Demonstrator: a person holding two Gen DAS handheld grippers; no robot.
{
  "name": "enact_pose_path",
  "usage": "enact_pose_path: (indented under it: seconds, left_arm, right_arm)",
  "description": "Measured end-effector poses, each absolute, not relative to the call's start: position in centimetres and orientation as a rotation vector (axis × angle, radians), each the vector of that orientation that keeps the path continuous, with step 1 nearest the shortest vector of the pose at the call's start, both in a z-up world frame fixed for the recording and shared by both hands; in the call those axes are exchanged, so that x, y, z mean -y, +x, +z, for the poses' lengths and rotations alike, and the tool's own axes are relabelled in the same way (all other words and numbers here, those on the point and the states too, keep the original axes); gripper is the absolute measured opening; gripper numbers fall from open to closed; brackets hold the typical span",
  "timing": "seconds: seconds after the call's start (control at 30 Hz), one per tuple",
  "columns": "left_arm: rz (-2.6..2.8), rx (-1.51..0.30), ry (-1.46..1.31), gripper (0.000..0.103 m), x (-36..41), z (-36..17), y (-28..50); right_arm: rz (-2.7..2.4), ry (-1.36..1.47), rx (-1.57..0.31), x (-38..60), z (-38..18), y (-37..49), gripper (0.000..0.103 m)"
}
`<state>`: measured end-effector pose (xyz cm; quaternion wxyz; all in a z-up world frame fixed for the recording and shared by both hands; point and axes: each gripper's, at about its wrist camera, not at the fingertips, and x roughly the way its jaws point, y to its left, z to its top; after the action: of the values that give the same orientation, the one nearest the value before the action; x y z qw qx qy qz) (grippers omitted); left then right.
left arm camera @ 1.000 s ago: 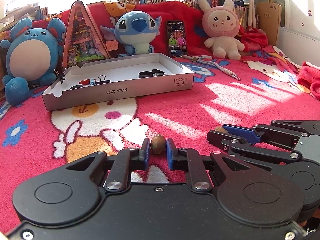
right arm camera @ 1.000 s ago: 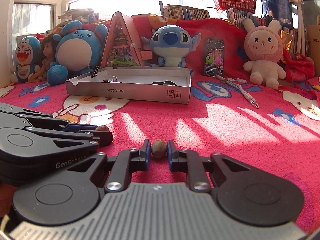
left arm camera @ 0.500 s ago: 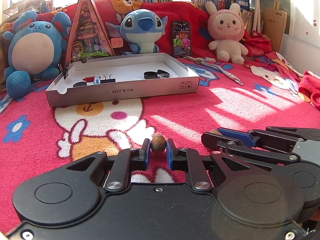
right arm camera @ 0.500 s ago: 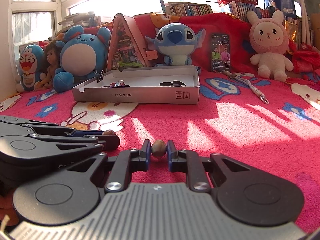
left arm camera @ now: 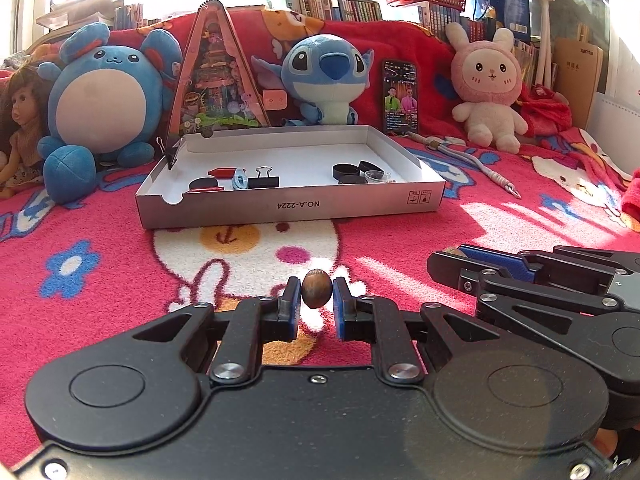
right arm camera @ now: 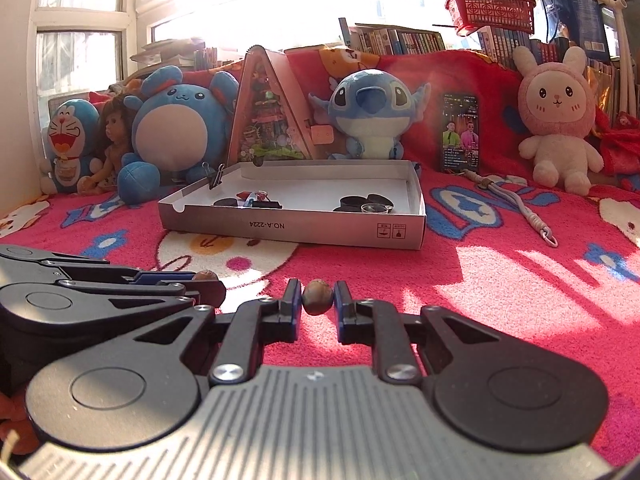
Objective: Organize rigid objects
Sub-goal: 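Carry the two brown nuts with both tools into the box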
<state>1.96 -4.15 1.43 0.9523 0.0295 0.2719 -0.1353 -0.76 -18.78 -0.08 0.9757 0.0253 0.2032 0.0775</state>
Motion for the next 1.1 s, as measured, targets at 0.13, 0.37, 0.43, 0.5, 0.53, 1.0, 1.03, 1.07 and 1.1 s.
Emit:
enact_pose_path:
  seconds: [0.13, 0.37, 0.43, 0.5, 0.53, 1.0, 1.03, 1.07, 1.1]
  left_arm:
    - [-0.259, -0.539, 0.053, 0.016, 3.5, 1.9, 2.6]
    - [-0.228, -0.526, 0.043, 0.016, 2.7, 2.6, 4.4]
    - [-0.218, -0.523, 0.039, 0.016, 2.6, 2.8, 5.1]
    - [-0.207, -0.522, 0.034, 0.016, 2.6, 3.0, 5.8]
    - [-0.203, -0.521, 0.030, 0.016, 2.5, 3.2, 6.3]
    - [-0.157, -0.507, 0.001, 0.016, 1.7, 5.2, 11.8]
    - [-0.158, -0.509, -0.004, 0.016, 1.7, 5.4, 12.1]
    - [-0.161, -0.514, -0.012, 0.016, 1.6, 5.5, 12.5]
    - [-0.167, -0.522, -0.021, 0.016, 1.6, 5.6, 12.9]
  right_arm:
    - [0.153, 0.061, -0.412, 18.7, 0.2, 0.0, 0.020]
    - [0.148, 0.095, -0.430, 18.9, 0.4, 1.5, 0.020]
    - [0.147, 0.106, -0.433, 19.0, 0.5, 2.1, 0.020]
    - [0.145, 0.115, -0.436, 19.1, 0.8, 2.9, 0.020]
    - [0.143, 0.117, -0.437, 19.1, 0.9, 3.2, 0.020]
    - [0.131, 0.169, -0.451, 19.7, 2.5, 8.4, 0.020]
    - [0.131, 0.173, -0.454, 19.7, 2.6, 8.8, 0.020]
    - [0.131, 0.172, -0.456, 19.8, 2.7, 9.1, 0.020]
    - [0.131, 0.169, -0.456, 19.8, 2.8, 9.4, 0.020]
